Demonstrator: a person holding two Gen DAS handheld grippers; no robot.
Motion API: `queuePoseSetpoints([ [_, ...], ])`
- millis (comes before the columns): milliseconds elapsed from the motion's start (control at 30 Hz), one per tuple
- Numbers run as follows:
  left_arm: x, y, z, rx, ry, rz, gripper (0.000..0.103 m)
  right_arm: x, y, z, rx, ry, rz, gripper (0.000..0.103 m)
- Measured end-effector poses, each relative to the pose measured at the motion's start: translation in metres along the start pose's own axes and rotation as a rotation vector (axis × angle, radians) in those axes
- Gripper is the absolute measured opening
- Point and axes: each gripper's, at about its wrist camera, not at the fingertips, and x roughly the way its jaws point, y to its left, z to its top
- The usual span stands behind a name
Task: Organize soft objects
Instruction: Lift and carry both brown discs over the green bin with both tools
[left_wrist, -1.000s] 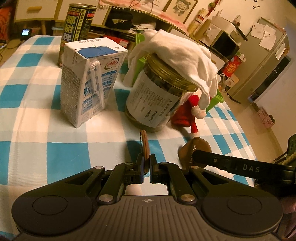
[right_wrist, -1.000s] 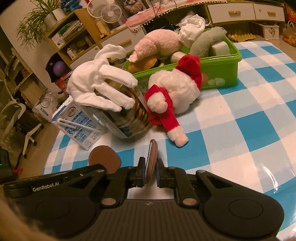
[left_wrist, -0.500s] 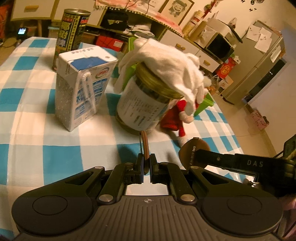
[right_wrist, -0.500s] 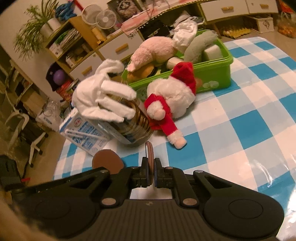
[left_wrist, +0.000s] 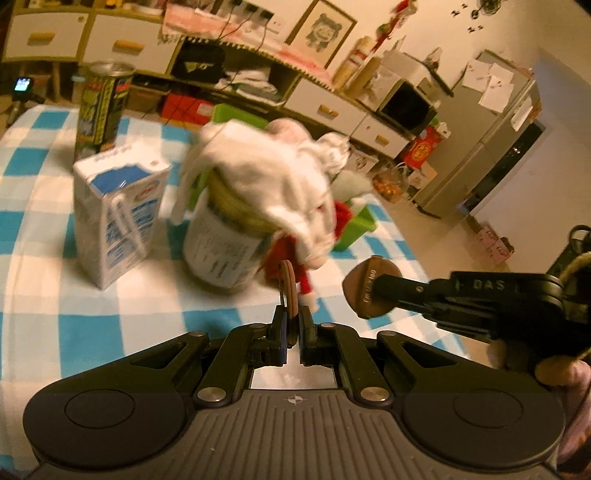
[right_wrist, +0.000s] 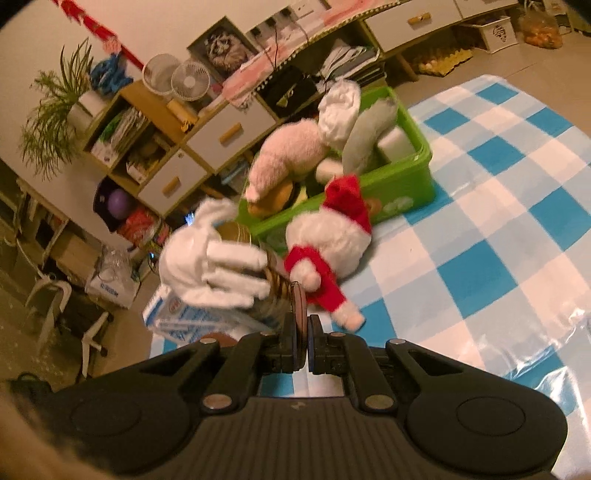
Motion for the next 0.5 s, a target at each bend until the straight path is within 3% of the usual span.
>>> queuePoseSetpoints([
  [267,-0.011,-0.024,0.023,-0.002,-0.078,-0.032,0.001,-0.017,-0.003,0.031,0.073,-0.086,0.035,0.007],
  [500,-0.008,-0.038,0.053,0.002,-0.091,-0.038,0.001,-0.016,-0.005,0.056,0.143,-0.153,0.074,0.007],
])
